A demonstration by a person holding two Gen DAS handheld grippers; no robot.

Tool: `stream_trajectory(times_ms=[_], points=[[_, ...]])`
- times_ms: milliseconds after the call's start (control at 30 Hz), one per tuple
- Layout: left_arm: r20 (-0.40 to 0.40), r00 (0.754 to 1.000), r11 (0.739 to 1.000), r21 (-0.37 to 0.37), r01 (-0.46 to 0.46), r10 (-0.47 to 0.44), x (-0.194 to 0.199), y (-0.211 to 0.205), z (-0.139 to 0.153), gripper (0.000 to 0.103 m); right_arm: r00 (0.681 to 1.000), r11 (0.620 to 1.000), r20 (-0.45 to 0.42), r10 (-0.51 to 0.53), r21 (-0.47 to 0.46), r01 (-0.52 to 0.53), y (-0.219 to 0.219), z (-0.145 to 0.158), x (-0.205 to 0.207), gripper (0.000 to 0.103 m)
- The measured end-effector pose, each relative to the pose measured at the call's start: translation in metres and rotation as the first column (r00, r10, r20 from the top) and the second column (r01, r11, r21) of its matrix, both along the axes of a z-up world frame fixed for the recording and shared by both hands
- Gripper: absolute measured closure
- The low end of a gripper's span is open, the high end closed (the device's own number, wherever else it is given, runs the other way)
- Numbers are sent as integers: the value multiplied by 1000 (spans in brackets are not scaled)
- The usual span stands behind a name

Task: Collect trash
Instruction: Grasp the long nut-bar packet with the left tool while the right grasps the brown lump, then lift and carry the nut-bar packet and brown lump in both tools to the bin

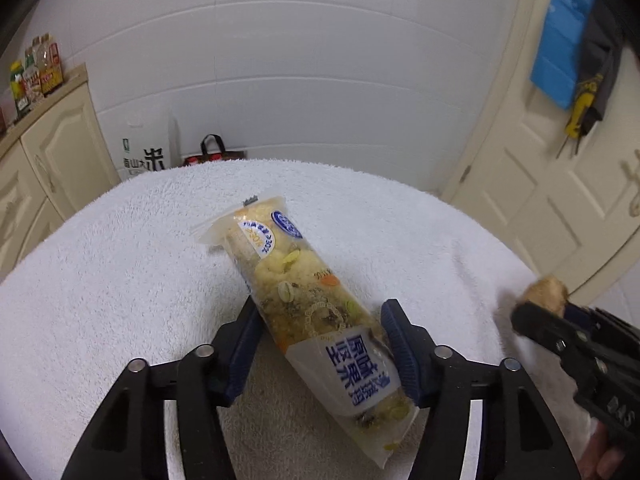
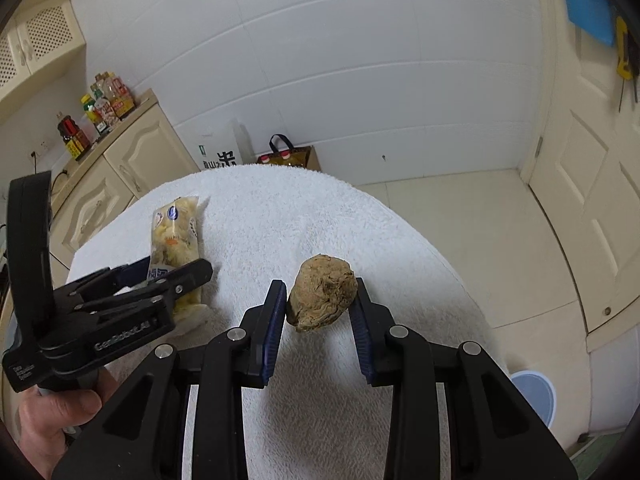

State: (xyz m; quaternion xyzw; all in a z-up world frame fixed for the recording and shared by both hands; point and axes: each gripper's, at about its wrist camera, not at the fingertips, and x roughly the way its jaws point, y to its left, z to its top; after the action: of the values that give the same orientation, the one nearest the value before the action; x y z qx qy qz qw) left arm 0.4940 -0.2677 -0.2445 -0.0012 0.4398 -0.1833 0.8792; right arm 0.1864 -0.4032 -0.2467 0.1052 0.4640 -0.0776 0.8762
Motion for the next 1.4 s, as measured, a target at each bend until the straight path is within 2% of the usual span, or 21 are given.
stream_trajectory(times_ms=[67, 133, 167, 233, 300, 433, 600, 800, 1133, 1367, 1400], points=[[7, 1000, 999, 40, -20, 19, 12, -16, -5, 37, 1000, 1000, -3, -3, -2, 3, 0, 0, -2, 71], [28, 999, 997, 76, -28, 26, 16, -30, -8, 39, 1000, 1000, -3, -6, -3, 6, -2, 2, -5, 71], [27, 999, 997, 65, -32, 31, 21, -33, -9, 42, 1000, 1000, -1, -7, -3, 7, -3, 3, -6, 71], [15, 1000, 999, 33, -24, 23, 28, -33, -10, 64, 1000, 1000, 4, -11, -4, 11, -3, 7, -9, 71], [-3, 1000, 1000, -3, -5, 5, 28, -32, -10, 69, 1000, 1000, 12, -17, -3, 17, -3, 11, -15, 71], [-8, 999, 998, -49, 44, -45, 24, -14, -24, 70, 999, 1000, 22, -26, 3, 26, -7, 18, -25, 71], [11, 999, 998, -52, 41, -41, 17, -1, -24, 70, 999, 999, 35, -40, 12, 40, -9, 26, -42, 71], [74, 996, 996, -59, 63, -59, 5, 0, -2, 70, 996, 998, 67, -55, 16, 54, -10, 42, -68, 71], [196, 978, 993, -82, 86, -69, -24, 8, 43, 70, 981, 998, 183, -60, 7, 60, -6, 94, -123, 71], [275, 955, 984, -102, 148, -115, -46, -5, 67, 70, 961, 996, 264, -84, -9, 90, -14, 129, -161, 71], [284, 951, 982, -104, 156, -120, -59, -9, 70, 70, 958, 995, 273, -89, -12, 96, -15, 133, -166, 71]])
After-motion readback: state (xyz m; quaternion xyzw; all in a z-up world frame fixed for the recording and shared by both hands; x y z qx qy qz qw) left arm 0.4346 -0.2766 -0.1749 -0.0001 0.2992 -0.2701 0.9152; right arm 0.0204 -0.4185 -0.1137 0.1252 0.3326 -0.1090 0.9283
